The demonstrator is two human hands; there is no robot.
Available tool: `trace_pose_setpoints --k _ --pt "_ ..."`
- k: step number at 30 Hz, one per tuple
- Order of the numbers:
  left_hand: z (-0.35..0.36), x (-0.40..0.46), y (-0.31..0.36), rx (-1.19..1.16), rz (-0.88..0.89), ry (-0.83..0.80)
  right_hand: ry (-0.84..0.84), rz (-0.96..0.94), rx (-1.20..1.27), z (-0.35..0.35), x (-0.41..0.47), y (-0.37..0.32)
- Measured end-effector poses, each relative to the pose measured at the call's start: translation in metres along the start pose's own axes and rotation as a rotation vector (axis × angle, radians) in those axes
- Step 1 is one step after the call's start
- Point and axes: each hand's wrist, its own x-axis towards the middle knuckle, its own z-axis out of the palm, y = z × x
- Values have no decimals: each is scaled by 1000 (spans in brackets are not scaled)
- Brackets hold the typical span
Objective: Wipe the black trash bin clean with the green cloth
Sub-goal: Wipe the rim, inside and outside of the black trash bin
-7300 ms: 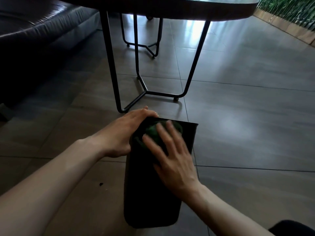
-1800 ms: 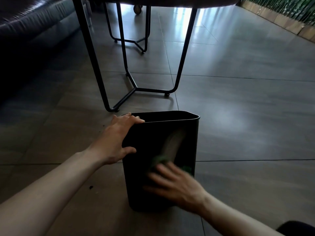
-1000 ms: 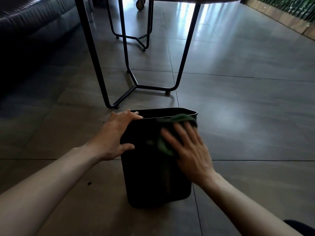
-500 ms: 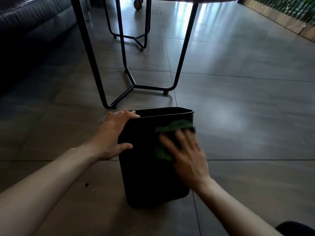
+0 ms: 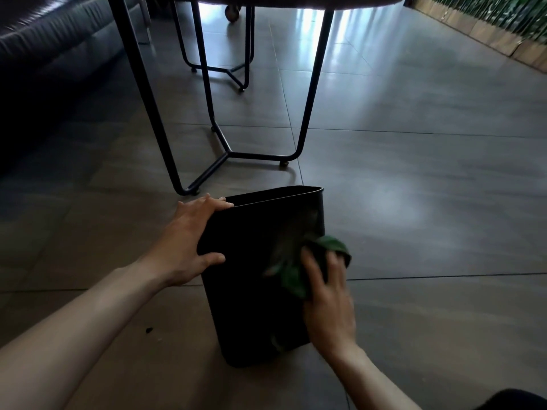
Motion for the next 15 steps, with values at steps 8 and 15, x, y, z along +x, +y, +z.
trace_pose_setpoints --k 8,15 --pt "-1 1 4 5 -15 4 30 -192 -17 19 14 -56" --pt "0 -3 8 -21 4 -3 15 458 185 42 -56 -45"
